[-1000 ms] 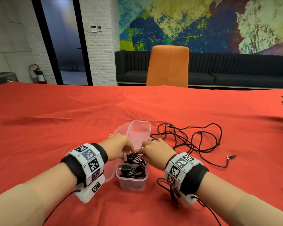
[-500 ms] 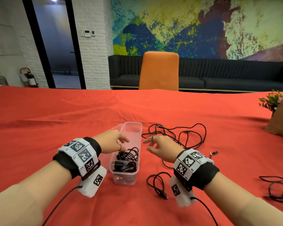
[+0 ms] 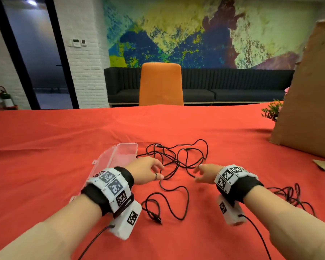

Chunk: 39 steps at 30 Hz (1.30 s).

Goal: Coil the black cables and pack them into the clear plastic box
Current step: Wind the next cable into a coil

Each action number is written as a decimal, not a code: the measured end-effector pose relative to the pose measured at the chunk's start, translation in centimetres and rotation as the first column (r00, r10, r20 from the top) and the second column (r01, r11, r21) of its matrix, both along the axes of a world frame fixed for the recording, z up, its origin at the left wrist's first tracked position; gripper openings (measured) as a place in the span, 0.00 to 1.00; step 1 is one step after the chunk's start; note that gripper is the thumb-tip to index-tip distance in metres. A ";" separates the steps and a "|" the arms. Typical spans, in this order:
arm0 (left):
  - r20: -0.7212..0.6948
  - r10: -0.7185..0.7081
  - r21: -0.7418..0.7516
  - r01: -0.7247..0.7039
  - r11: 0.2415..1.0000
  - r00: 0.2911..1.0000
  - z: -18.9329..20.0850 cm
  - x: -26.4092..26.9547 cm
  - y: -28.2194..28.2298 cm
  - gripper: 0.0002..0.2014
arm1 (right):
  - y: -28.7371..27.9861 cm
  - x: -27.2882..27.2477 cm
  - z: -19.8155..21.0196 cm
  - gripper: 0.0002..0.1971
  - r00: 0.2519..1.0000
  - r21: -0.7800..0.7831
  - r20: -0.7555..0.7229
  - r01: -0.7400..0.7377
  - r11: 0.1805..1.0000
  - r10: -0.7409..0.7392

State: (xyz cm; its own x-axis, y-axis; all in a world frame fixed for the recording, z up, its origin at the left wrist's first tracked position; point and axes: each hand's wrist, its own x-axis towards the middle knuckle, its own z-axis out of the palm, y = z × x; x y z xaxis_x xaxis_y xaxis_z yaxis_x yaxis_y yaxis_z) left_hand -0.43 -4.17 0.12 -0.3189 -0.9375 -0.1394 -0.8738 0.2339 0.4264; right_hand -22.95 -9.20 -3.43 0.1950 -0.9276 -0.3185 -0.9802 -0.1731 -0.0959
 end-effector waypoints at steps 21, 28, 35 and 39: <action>-0.785 0.279 0.335 0.001 0.942 0.553 2.2 -3.2 3.7 0.11 | 9.0 0.2 2.8 0.20 0.716 -0.369 0.582 -0.189 0.910 0.385; -0.721 0.145 0.312 0.131 0.941 0.678 1.4 -2.2 5.4 0.07 | 9.9 -1.4 4.4 0.20 0.639 -0.584 0.671 0.144 0.799 0.375; -0.532 0.048 0.325 0.151 0.934 0.846 -0.2 -1.9 6.5 0.06 | 9.2 -2.8 4.6 0.18 0.284 -0.406 0.909 0.432 0.806 0.306; -0.671 0.301 0.564 0.202 0.801 0.677 -2.2 -3.7 6.8 0.40 | 10.1 -2.0 4.6 0.18 0.291 -0.406 0.906 0.392 0.825 0.308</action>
State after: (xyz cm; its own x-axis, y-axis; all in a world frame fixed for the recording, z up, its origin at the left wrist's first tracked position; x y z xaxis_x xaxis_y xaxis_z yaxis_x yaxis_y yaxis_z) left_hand -4.14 2.65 -2.10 -0.5043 -0.7747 -0.3814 -0.2431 -0.2965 0.9236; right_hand -24.95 0.91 1.17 -0.0288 -0.8565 0.5153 -0.2696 -0.4898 -0.8291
